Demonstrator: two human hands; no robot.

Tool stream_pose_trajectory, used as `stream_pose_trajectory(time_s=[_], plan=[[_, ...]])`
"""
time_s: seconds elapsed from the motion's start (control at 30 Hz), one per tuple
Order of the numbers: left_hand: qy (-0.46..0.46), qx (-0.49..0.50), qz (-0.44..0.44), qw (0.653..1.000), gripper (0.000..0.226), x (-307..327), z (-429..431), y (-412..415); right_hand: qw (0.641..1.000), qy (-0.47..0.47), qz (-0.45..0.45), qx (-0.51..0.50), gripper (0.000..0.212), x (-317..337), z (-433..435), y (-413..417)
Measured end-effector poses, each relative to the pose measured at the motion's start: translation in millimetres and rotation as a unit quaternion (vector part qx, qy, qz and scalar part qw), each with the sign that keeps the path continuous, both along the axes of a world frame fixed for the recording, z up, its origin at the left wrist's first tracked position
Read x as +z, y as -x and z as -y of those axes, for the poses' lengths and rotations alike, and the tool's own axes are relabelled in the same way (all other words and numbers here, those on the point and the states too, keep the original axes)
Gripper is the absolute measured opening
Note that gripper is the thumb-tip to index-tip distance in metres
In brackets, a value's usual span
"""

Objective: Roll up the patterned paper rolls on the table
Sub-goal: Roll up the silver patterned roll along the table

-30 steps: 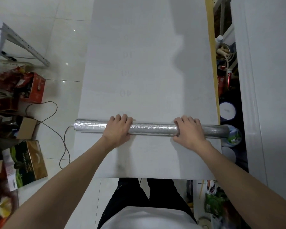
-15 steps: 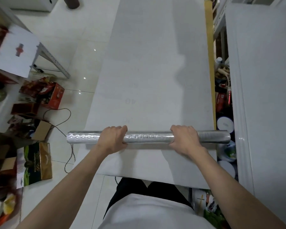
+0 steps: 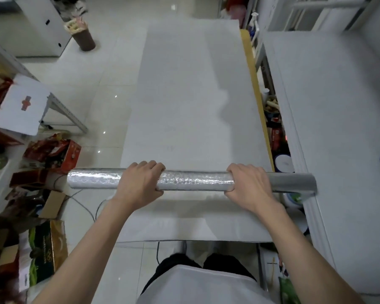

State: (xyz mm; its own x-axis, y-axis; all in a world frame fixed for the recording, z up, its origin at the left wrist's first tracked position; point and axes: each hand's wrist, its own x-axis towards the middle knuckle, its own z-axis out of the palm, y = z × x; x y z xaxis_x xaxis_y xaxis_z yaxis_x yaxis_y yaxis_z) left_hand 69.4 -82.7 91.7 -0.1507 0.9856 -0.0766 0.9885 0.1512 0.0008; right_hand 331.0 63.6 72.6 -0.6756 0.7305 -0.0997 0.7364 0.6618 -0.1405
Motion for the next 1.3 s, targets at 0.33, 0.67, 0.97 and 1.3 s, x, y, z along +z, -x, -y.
stream_pose_trajectory(time_s=[0.33,0.67,0.97,1.3], plan=[[-0.028,-0.209,-0.011,0.977,0.043,43,-11,11,0.977,-0.062,-0.059,-0.197,0.031,36,106,-28],[-0.038,-0.429,0.012,0.902,0.043,57,20,-82,0.905,-0.075,0.009,-0.418,0.045,53,269,-107],[-0.073,-0.598,0.013,0.798,0.053,75,103,-256,0.808,-0.085,0.008,-0.583,0.041,78,454,-221],[-0.077,-0.707,0.059,0.700,0.058,77,292,-463,0.724,-0.153,0.047,-0.671,0.043,90,702,-366]])
